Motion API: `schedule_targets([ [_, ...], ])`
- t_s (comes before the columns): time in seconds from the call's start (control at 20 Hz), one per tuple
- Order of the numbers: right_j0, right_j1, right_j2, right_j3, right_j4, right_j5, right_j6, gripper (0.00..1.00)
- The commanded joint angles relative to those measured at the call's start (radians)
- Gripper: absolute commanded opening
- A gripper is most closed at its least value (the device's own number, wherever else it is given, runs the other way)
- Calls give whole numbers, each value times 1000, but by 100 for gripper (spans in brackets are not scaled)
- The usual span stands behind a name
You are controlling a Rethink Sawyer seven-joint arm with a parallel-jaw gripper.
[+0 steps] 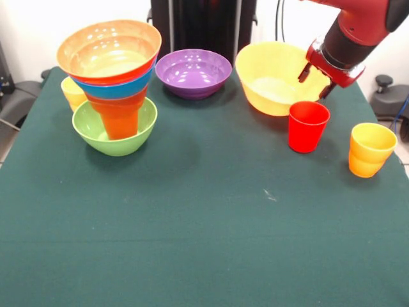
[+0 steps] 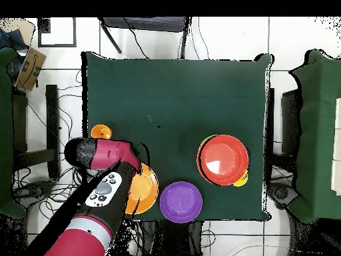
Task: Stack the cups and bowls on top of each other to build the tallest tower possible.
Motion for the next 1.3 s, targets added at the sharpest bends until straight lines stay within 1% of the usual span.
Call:
schedule_targets([
  [0.05,3,17,117,-4,4,54,141,100],
  [0.55,2,5,140,-22,17,87,140,100],
  [0.75,8,10,132,-41,8,106,150,100],
  [1.1,40,46,77,-64,-41,85,158,100],
  [1.3,45,71,67,-67,-42,56,161,100],
])
